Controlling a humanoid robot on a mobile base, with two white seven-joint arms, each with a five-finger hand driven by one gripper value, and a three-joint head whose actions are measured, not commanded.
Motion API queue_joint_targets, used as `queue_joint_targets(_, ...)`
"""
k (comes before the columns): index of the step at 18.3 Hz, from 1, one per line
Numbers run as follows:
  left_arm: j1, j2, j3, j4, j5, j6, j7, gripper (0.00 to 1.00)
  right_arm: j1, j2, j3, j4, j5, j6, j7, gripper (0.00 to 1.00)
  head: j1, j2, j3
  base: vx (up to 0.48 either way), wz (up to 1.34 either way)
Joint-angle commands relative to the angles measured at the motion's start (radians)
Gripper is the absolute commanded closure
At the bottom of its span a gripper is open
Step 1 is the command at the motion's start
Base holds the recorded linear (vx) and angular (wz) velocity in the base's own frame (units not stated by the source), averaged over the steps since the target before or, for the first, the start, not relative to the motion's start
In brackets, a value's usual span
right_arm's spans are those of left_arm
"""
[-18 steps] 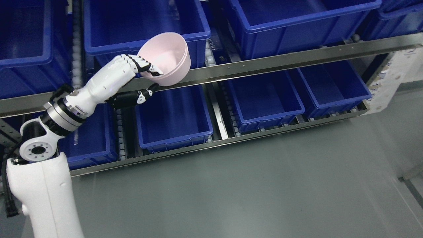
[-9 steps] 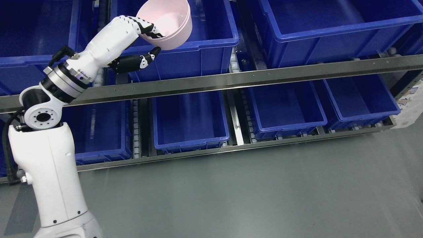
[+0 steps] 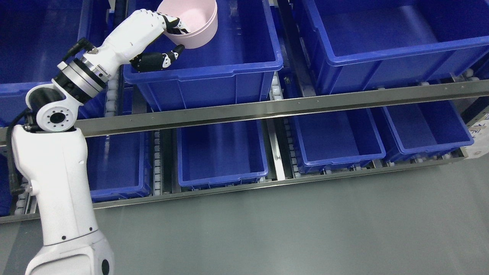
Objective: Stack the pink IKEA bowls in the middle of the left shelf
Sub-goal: 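Carry the stacked bowls toward the blue bins on the shelf, then lower the stacked bowls into the middle blue bin and release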
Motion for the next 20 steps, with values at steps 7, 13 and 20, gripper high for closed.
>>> queue_joint_targets(7,-0.064,0.214,-0.052,0.235,-0.026,0.097,0.007,0.97,0.029,-0.017,-0.012,-0.034,0.000,0.001,0.001,0.00,0.0000,0.000,0.000,0.198,-0.15)
queue_joint_targets(13,-0.055,0.201,-0.133,0.226,-0.017,0.095,0.000,0.96,0.029,-0.017,-0.011,-0.034,0.000,0.001,0.001,0.00,0.0000,0.000,0.000,0.095,-0.05)
queue_joint_targets(20,-0.056,0.212,-0.159,0.226,-0.014,0.092,0.000,0.89,0.029,-0.017,-0.011,-0.034,0.000,0.001,0.001,0.00,0.0000,0.000,0.000,0.000,0.00)
